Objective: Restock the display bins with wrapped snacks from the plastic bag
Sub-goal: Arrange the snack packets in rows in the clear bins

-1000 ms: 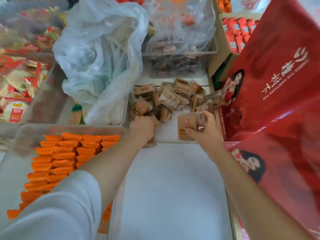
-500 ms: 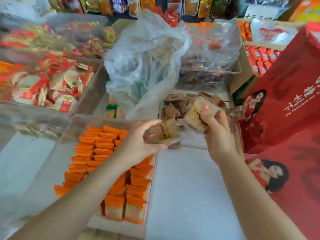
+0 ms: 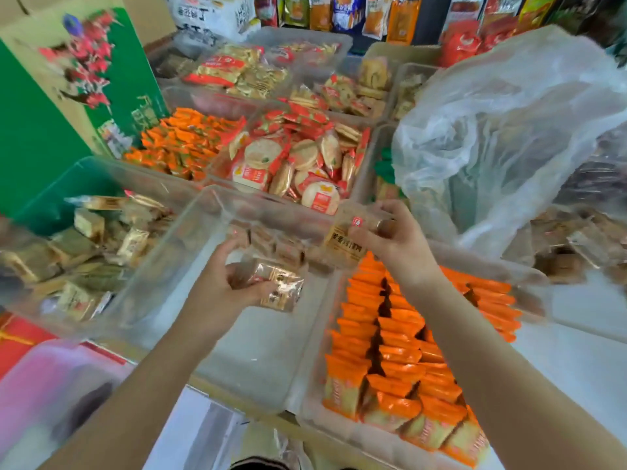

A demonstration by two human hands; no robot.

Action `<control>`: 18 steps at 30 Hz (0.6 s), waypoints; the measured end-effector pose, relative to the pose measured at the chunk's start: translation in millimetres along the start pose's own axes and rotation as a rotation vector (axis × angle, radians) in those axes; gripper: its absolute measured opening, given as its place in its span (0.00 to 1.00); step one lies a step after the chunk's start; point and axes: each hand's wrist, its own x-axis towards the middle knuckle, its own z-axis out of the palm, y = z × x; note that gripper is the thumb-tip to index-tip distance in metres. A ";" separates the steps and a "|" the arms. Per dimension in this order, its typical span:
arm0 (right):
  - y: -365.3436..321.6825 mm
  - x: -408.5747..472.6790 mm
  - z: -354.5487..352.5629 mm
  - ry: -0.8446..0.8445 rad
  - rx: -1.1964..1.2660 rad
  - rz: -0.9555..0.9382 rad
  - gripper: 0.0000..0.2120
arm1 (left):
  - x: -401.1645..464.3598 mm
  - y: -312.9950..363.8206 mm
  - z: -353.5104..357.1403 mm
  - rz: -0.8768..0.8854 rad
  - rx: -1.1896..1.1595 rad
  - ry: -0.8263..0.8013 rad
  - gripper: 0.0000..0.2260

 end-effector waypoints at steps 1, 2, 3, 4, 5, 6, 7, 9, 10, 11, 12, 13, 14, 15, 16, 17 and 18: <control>5.0 7.1 20.8 -0.004 -0.113 -0.019 0.18 | 15.0 -8.5 -19.3 0.020 0.124 0.000 0.29; 11.4 13.9 40.2 -0.007 -0.229 -0.030 0.19 | 32.0 -18.6 -35.8 0.033 0.261 -0.008 0.28; 18.3 19.6 58.3 -0.009 -0.334 -0.042 0.20 | 49.0 -27.9 -49.5 0.050 0.403 -0.033 0.27; 25.2 24.0 74.4 -0.017 -0.431 -0.054 0.20 | 65.8 -36.4 -59.8 0.085 0.547 -0.076 0.26; 31.8 27.2 88.6 -0.034 -0.517 -0.062 0.20 | 82.8 -43.3 -67.4 0.129 0.692 -0.134 0.22; 38.1 30.4 101.5 -0.064 -0.603 -0.060 0.20 | 99.1 -47.6 -72.1 0.174 0.827 -0.202 0.18; 44.3 34.0 112.3 -0.102 -0.699 -0.051 0.19 | 115.1 -52.4 -75.3 0.221 0.964 -0.274 0.14; 56.7 42.9 128.9 -0.173 -0.887 -0.030 0.17 | 146.3 -62.9 -75.9 0.332 1.211 -0.394 0.14; 62.7 48.3 135.6 -0.196 -0.945 -0.019 0.17 | 160.0 -68.2 -74.2 0.355 1.293 -0.437 0.15; 67.7 53.0 141.7 -0.211 -0.980 -0.003 0.18 | 170.9 -71.7 -72.0 0.375 1.365 -0.471 0.15; 72.0 57.6 146.7 -0.220 -0.999 0.017 0.19 | 180.1 -75.9 -69.1 0.423 1.425 -0.491 0.16; 76.2 61.9 151.0 -0.221 -1.012 0.031 0.20 | 188.2 -78.4 -65.7 0.502 1.463 -0.497 0.17; 80.1 65.8 154.9 -0.217 -1.026 0.030 0.21 | 195.2 -80.6 -64.4 0.581 1.462 -0.481 0.18; 83.5 69.2 158.1 -0.215 -1.045 0.018 0.21 | 201.4 -81.6 -64.9 0.632 1.439 -0.447 0.19; 85.8 71.7 161.2 -0.217 -1.067 0.002 0.21 | 205.9 -82.0 -67.2 0.677 1.407 -0.401 0.21; 88.4 74.1 164.8 -0.220 -1.087 -0.016 0.21 | 210.1 -83.8 -70.9 0.736 1.376 -0.357 0.24; 91.8 75.6 168.8 -0.225 -1.092 -0.030 0.20 | 211.9 -84.9 -75.4 0.808 1.353 -0.316 0.26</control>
